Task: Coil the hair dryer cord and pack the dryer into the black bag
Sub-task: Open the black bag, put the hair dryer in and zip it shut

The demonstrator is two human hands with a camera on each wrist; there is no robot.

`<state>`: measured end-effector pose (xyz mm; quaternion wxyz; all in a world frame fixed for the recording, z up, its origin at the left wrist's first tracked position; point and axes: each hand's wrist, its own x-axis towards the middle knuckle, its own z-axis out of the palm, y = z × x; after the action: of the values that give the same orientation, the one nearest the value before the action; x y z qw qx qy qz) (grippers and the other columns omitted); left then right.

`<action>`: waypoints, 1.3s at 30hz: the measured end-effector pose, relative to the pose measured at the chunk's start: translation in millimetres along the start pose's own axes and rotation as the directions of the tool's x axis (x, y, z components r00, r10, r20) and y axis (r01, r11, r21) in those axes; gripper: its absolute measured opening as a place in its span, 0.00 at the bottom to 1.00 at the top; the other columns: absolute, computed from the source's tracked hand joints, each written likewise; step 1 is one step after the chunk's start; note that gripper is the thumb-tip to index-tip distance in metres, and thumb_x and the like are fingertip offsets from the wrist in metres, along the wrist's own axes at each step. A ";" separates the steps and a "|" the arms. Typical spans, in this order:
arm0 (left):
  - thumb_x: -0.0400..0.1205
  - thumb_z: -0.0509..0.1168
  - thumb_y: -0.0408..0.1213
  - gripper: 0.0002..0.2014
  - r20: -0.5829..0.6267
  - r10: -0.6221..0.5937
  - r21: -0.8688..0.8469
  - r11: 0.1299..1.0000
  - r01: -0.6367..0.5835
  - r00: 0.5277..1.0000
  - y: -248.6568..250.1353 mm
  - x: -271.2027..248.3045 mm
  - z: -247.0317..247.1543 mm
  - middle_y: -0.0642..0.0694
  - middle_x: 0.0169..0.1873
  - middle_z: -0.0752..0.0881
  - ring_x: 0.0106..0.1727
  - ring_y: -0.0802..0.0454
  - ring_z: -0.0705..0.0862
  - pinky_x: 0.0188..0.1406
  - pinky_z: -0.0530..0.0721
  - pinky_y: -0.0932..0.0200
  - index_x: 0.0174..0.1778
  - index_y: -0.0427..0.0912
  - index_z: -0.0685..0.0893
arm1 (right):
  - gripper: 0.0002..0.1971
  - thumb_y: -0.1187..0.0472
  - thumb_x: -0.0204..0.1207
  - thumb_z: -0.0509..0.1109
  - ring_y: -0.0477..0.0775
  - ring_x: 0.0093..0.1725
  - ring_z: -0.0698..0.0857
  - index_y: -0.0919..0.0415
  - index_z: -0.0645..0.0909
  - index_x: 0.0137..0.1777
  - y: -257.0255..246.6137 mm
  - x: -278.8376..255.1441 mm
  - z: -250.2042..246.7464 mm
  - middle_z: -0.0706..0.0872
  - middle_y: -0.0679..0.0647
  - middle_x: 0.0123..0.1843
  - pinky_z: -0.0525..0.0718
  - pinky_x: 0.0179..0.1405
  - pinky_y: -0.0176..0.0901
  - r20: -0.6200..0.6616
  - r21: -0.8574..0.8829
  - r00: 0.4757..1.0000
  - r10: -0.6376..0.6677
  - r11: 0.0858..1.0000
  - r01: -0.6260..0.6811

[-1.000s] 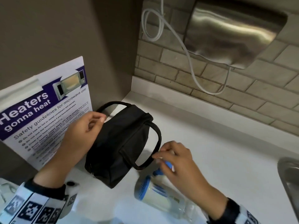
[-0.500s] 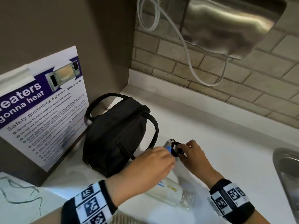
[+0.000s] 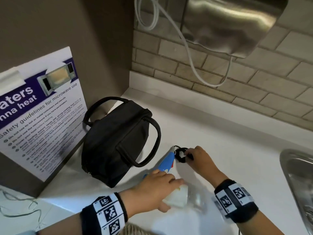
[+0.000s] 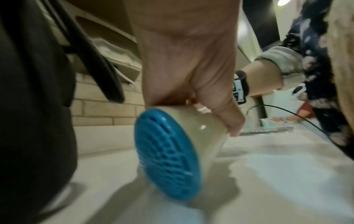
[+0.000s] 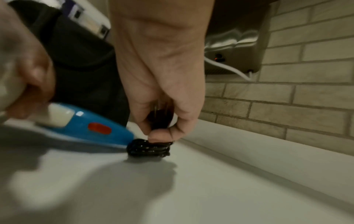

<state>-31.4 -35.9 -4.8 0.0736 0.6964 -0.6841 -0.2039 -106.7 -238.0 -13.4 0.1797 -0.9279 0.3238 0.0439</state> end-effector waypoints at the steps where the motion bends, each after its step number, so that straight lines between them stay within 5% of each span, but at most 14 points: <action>1: 0.72 0.73 0.48 0.40 -0.047 -0.018 -0.181 0.983 0.009 0.999 -0.4 -5.7 -7.9 0.49 0.66 0.77 0.64 0.48 0.75 0.62 0.67 0.60 0.78 0.55 0.59 | 0.09 0.63 0.77 0.66 0.58 0.44 0.81 0.61 0.86 0.53 0.1 -1.1 -8.1 0.77 0.54 0.42 0.71 0.39 0.41 -0.031 0.038 1.000 -0.001 0.999 0.002; 4: 0.72 0.76 0.48 0.41 -0.126 -0.088 -0.575 0.818 -0.001 0.988 -0.5 -18.5 -33.2 0.57 0.70 0.77 0.65 0.65 0.73 0.59 0.66 0.81 0.78 0.60 0.62 | 0.04 0.62 0.74 0.72 0.49 0.40 0.79 0.56 0.88 0.46 0.0 -4.4 -29.0 0.78 0.48 0.38 0.71 0.37 0.33 -0.122 0.195 0.993 0.008 0.981 0.016; 7: 0.71 0.78 0.37 0.39 -0.111 -0.049 -0.876 0.477 -0.074 0.993 -3.1 -26.8 -52.4 0.55 0.68 0.81 0.69 0.57 0.79 0.72 0.75 0.53 0.76 0.57 0.69 | 0.06 0.65 0.71 0.75 0.45 0.39 0.81 0.53 0.87 0.44 -10.7 -13.0 -41.7 0.81 0.50 0.40 0.73 0.40 0.21 -0.279 0.264 0.958 -0.071 0.953 0.148; 9: 0.72 0.76 0.31 0.35 -0.103 -0.007 -0.942 0.322 -0.095 0.995 -3.9 -33.3 -65.2 0.48 0.67 0.83 0.69 0.49 0.80 0.70 0.77 0.47 0.73 0.54 0.73 | 0.10 0.71 0.70 0.73 0.51 0.44 0.84 0.56 0.87 0.46 -22.1 -22.1 -44.4 0.85 0.53 0.44 0.78 0.46 0.29 -0.314 0.297 0.933 -0.174 0.916 0.270; 13: 0.69 0.75 0.35 0.30 -0.166 -0.038 -0.973 0.167 -0.157 0.985 -6.9 -42.5 -89.7 0.45 0.63 0.85 0.65 0.49 0.83 0.62 0.81 0.52 0.68 0.52 0.77 | 0.13 0.74 0.70 0.66 0.61 0.43 0.85 0.54 0.83 0.42 -50.2 -38.4 -47.7 0.87 0.55 0.40 0.86 0.43 0.57 -0.218 0.328 0.927 -0.304 0.872 0.363; 16: 0.67 0.79 0.47 0.26 -0.226 -0.112 -0.972 0.096 -0.215 0.968 -12.2 -50.9 -105.7 0.47 0.56 0.89 0.59 0.50 0.86 0.56 0.84 0.54 0.61 0.52 0.83 | 0.21 0.71 0.75 0.64 0.49 0.38 0.85 0.37 0.80 0.44 -69.9 -51.5 -68.0 0.87 0.50 0.41 0.83 0.38 0.36 -0.095 0.401 0.909 -0.407 0.820 0.409; 20: 0.64 0.77 0.56 0.22 -0.287 -0.153 -0.957 0.005 -0.289 0.946 -20.8 -65.2 -124.2 0.47 0.45 0.92 0.45 0.54 0.91 0.41 0.87 0.62 0.50 0.50 0.90 | 0.15 0.55 0.82 0.59 0.60 0.63 0.82 0.46 0.75 0.68 -87.9 -67.4 -91.8 0.84 0.60 0.63 0.78 0.68 0.56 0.244 0.637 0.836 -0.492 0.731 0.244; 24: 0.56 0.80 0.62 0.32 -0.294 -0.204 -0.953 -0.011 -0.302 0.934 -27.6 -74.9 -131.4 0.45 0.39 0.92 0.40 0.52 0.91 0.37 0.87 0.59 0.49 0.45 0.88 | 0.30 0.36 0.77 0.62 0.59 0.64 0.82 0.56 0.76 0.71 -97.0 -72.1 -105.0 0.83 0.60 0.65 0.76 0.69 0.59 0.390 0.616 0.697 -0.602 0.733 0.289; 26: 0.57 0.79 0.62 0.31 -0.297 -0.184 -0.953 -0.009 -0.304 0.937 -27.7 -77.6 -133.7 0.44 0.40 0.91 0.41 0.50 0.90 0.39 0.87 0.56 0.49 0.45 0.89 | 0.27 0.41 0.73 0.71 0.55 0.52 0.84 0.60 0.80 0.65 -105.0 -74.8 -112.6 0.86 0.57 0.57 0.82 0.55 0.46 0.439 0.623 0.646 -0.624 0.730 0.282; 28: 0.57 0.79 0.62 0.27 -0.315 -0.186 -0.947 -0.005 -0.321 0.931 -28.3 -80.5 -136.5 0.46 0.39 0.92 0.40 0.53 0.91 0.38 0.87 0.59 0.46 0.50 0.91 | 0.19 0.55 0.73 0.76 0.58 0.46 0.84 0.63 0.82 0.61 -110.7 -73.5 -115.9 0.87 0.61 0.52 0.84 0.49 0.49 0.450 0.635 0.613 -0.650 0.715 0.292; 31: 0.60 0.78 0.61 0.24 -0.367 -0.210 -0.926 -0.009 -0.377 0.906 -31.8 -85.5 -141.5 0.47 0.40 0.92 0.41 0.54 0.91 0.37 0.87 0.61 0.48 0.52 0.91 | 0.14 0.62 0.71 0.78 0.48 0.40 0.84 0.63 0.86 0.56 -120.8 -70.2 -122.5 0.87 0.59 0.48 0.82 0.40 0.34 0.357 0.617 0.649 -0.672 0.691 0.376; 34: 0.69 0.75 0.53 0.19 -0.422 -0.367 -0.897 0.036 -0.441 0.829 -40.8 -85.6 -146.3 0.48 0.45 0.92 0.46 0.55 0.90 0.43 0.87 0.62 0.53 0.49 0.90 | 0.14 0.52 0.67 0.81 0.44 0.40 0.84 0.52 0.88 0.53 -126.4 -60.1 -128.4 0.85 0.47 0.42 0.79 0.38 0.30 0.203 0.469 0.718 -0.666 0.709 0.526; 36: 0.77 0.66 0.46 0.14 -0.476 -0.487 -0.877 0.206 -0.434 0.732 -48.7 -86.7 -145.5 0.51 0.49 0.92 0.53 0.57 0.89 0.51 0.85 0.65 0.56 0.48 0.87 | 0.17 0.42 0.65 0.79 0.47 0.39 0.83 0.45 0.88 0.53 -128.0 -53.1 -136.2 0.81 0.46 0.38 0.81 0.38 0.38 0.125 0.277 0.729 -0.673 0.729 0.626; 39: 0.82 0.63 0.44 0.10 -0.698 -0.554 -0.665 0.736 -0.125 0.453 -70.1 -93.8 -133.4 0.58 0.53 0.88 0.57 0.68 0.83 0.60 0.78 0.70 0.57 0.52 0.84 | 0.23 0.30 0.65 0.67 0.46 0.37 0.80 0.41 0.85 0.53 -132.8 -42.9 -152.3 0.78 0.47 0.36 0.79 0.33 0.46 0.052 -0.057 0.749 -0.661 0.747 0.663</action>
<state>86.4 36.4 106.5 0.6095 0.7171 -0.3345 -0.0485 -63.9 -171.6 177.5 0.1548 -0.9875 -0.0300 0.0024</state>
